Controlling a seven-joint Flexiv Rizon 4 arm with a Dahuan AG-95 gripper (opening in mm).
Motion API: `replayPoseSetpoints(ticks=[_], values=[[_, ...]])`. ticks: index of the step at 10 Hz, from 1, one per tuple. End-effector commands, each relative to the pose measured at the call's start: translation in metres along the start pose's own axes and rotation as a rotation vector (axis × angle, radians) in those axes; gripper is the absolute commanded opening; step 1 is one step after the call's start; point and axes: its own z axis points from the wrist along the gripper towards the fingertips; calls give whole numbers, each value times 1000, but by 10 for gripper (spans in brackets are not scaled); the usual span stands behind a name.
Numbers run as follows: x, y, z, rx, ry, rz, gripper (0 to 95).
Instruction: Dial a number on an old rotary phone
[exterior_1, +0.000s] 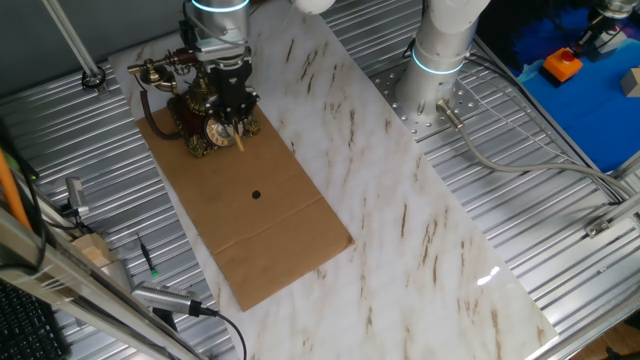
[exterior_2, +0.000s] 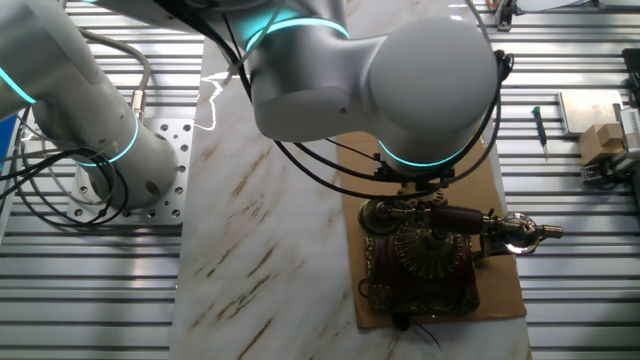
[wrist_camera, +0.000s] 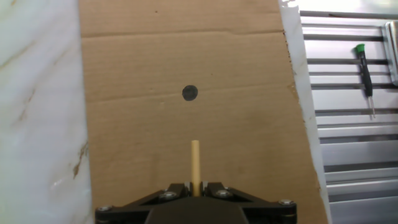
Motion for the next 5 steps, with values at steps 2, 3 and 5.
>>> replayPoseSetpoints(ticks=[2, 3, 5], values=[[0, 4, 4, 4, 10, 5, 0], [0, 6, 5, 6, 13, 5, 0], [-1, 10, 8, 11, 15, 6, 0]])
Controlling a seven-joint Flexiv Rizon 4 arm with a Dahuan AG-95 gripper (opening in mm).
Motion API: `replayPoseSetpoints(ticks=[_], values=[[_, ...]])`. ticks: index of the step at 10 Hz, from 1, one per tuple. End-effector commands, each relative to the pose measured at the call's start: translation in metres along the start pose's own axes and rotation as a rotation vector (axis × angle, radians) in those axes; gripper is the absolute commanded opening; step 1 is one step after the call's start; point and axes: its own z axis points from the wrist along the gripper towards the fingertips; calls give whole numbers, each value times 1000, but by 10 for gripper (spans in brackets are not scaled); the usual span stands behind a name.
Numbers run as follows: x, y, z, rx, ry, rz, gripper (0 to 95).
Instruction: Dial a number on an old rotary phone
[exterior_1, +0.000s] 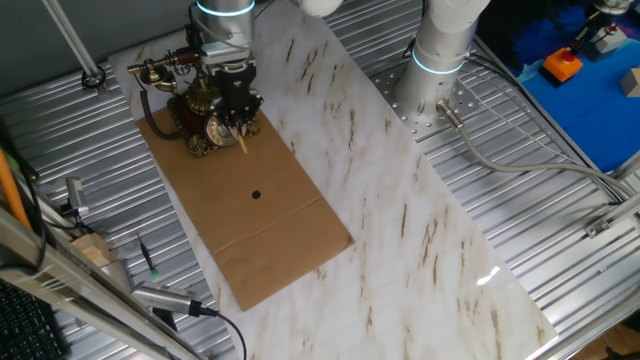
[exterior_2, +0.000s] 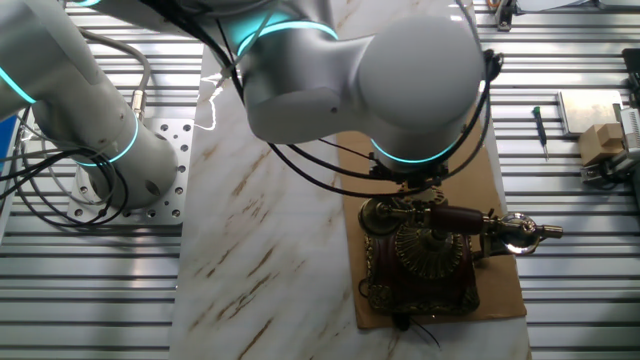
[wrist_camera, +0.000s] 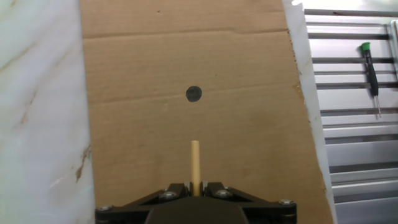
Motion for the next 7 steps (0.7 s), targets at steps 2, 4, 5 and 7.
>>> replayPoseSetpoints(ticks=[2, 4, 5, 7], values=[[-1, 3, 5, 14, 2, -1, 0], [-1, 4, 7, 23, 3, -6, 0], [-2, 5, 8, 27, 4, -9, 0], [-3, 6, 10, 33, 8, -9, 0]])
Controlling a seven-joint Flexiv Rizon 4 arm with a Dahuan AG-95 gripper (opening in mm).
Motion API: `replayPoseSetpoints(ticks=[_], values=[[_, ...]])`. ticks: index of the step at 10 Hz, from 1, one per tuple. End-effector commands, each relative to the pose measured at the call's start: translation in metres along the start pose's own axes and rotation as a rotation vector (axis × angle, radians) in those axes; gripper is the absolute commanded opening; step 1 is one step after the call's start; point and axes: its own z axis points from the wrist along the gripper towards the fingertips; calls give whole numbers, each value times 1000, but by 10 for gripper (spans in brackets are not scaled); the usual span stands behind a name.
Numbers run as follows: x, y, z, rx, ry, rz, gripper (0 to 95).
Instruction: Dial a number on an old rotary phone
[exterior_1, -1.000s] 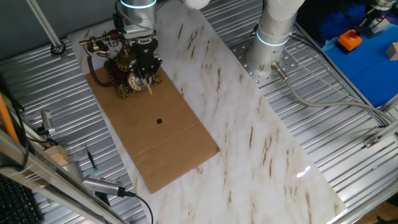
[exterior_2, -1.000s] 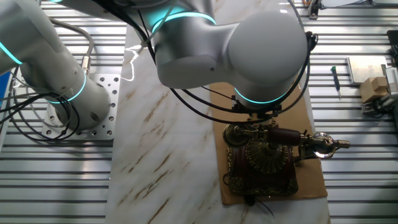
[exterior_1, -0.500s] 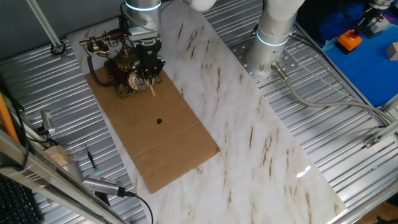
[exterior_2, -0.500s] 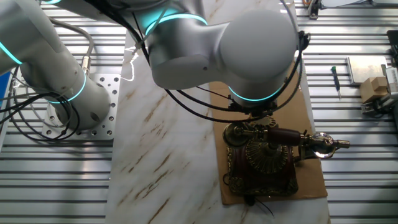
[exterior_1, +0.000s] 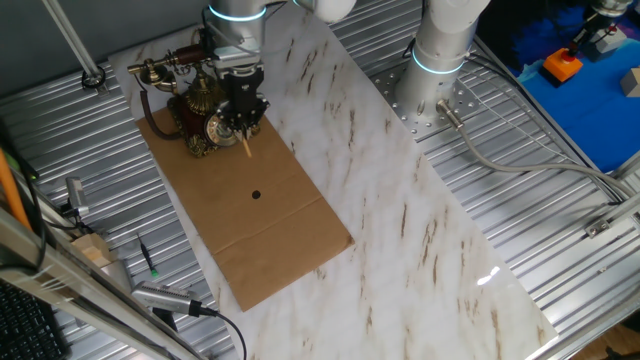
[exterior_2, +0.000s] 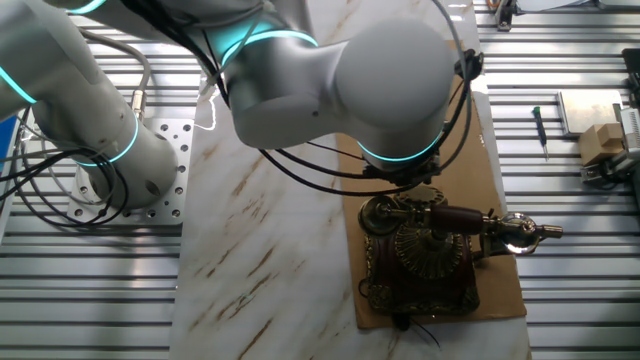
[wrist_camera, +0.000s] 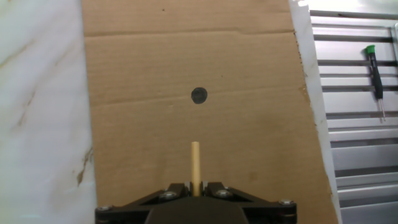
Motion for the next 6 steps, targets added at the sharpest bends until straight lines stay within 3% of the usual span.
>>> replayPoseSetpoints(ticks=[1, 6], values=[[1, 2, 2, 10, 3, -2, 0], [-3, 1, 6, 23, 2, -6, 0]])
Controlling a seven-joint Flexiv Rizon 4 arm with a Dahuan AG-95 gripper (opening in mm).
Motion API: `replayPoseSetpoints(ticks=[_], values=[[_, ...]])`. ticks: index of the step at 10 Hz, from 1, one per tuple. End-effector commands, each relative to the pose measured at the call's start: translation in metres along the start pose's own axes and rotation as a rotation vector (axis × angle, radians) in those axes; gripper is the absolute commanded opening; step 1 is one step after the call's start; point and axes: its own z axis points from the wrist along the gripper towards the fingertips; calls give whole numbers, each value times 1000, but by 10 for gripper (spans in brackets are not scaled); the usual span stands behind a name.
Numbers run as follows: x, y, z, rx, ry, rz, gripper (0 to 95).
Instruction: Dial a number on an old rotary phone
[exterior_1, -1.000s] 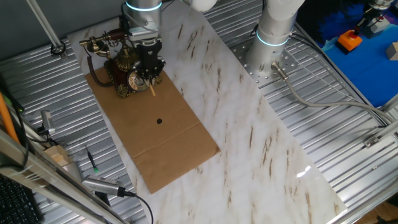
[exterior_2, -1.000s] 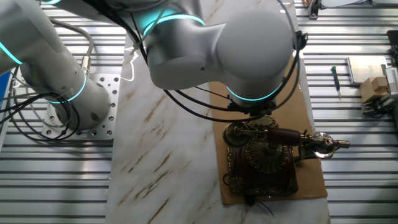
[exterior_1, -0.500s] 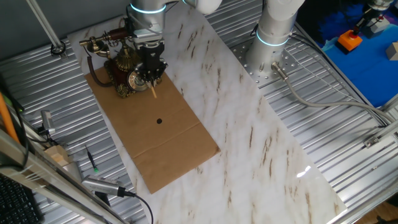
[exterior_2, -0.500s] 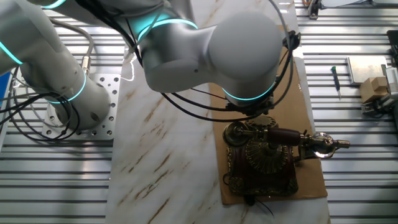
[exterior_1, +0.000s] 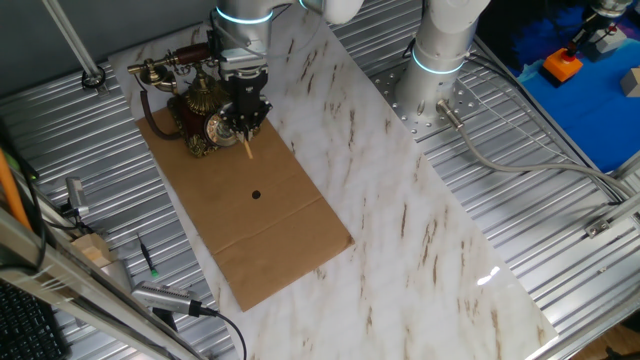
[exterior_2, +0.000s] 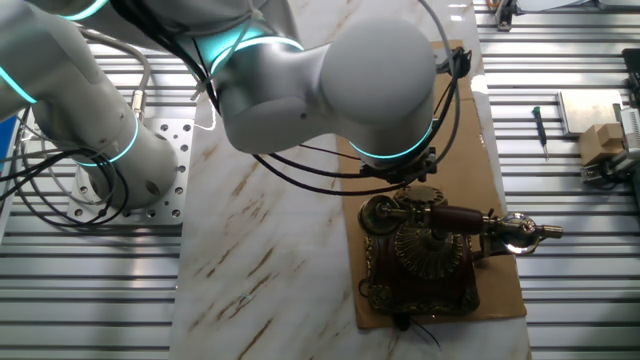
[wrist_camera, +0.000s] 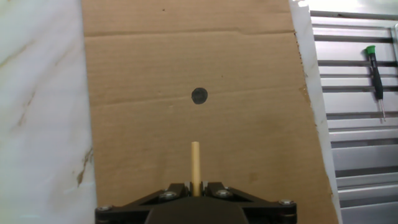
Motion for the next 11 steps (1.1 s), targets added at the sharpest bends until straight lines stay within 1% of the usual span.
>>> replayPoseSetpoints(ticks=[1, 4, 8, 11], values=[[0, -1, 2, 2, -3, 0, 0], [-2, -2, 5, 7, -14, -1, 0], [-5, -3, 11, 26, -9, -22, 0], [-5, -3, 12, 24, -8, -26, 0]])
